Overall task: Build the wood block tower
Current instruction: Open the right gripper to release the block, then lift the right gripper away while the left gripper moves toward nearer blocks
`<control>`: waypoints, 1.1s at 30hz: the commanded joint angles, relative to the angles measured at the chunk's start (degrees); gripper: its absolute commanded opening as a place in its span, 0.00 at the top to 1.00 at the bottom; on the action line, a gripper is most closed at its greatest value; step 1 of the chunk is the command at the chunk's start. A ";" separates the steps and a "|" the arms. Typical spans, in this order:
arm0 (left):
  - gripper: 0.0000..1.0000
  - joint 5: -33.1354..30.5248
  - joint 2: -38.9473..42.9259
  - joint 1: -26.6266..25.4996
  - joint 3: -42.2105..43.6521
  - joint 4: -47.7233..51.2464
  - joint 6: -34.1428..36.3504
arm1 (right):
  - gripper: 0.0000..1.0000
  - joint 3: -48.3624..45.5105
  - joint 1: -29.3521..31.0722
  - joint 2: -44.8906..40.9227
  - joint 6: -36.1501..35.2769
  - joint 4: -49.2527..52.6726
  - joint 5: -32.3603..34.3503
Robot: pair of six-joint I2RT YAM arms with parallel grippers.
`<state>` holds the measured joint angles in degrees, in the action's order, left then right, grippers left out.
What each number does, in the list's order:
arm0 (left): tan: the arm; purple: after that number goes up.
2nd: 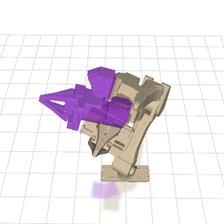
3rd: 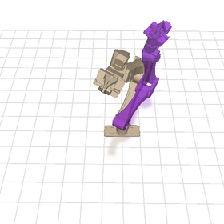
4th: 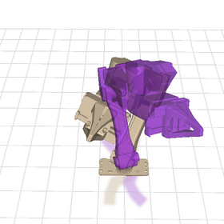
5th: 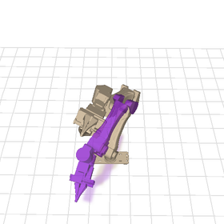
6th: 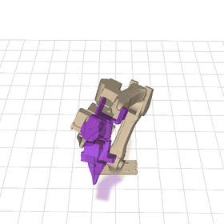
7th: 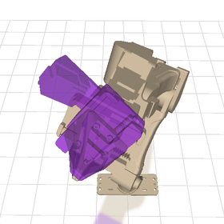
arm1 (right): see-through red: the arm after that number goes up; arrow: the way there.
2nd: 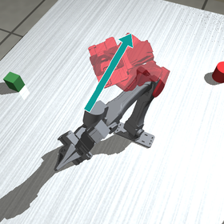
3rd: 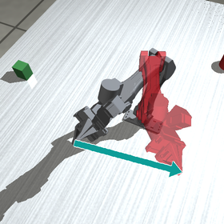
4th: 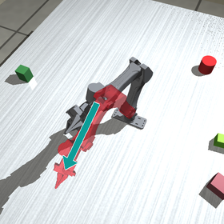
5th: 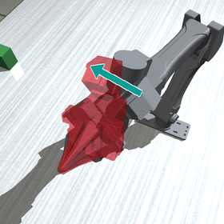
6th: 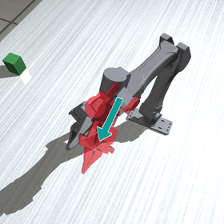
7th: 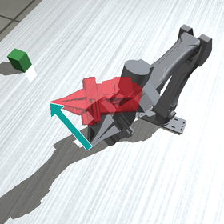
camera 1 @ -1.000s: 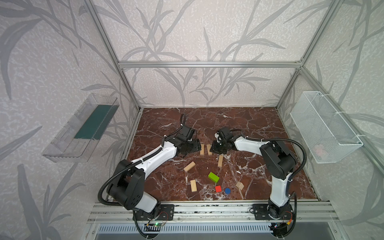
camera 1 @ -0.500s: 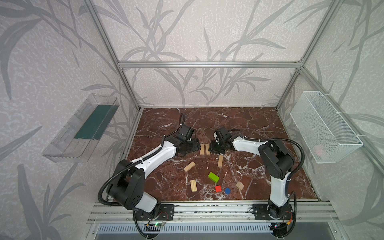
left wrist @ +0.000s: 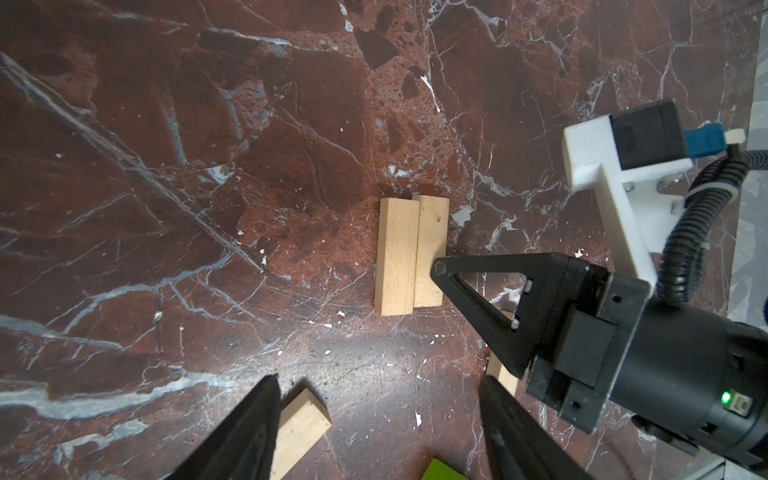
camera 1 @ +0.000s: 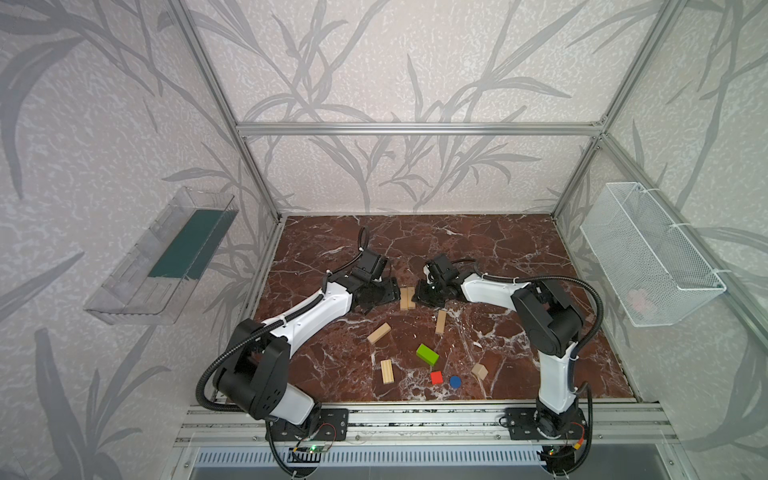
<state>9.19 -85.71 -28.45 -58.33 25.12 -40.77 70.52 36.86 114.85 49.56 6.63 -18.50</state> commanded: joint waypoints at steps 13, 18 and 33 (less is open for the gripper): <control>0.26 0.45 0.12 0.35 0.84 0.02 -0.59 | 0.83 -0.17 0.73 -0.50 -2.53 2.22 -1.40; 0.26 0.39 0.11 0.43 1.00 -0.07 -0.68 | 0.83 -0.56 0.81 -1.40 -2.96 2.43 -1.54; 0.26 1.08 0.50 0.41 0.97 -0.22 -0.65 | 0.79 2.89 0.82 -2.29 -7.02 4.85 -1.26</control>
<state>10.00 -85.71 -28.32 -57.89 24.88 -40.80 70.96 37.30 114.45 44.73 9.26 -19.53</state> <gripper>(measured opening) 0.739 0.203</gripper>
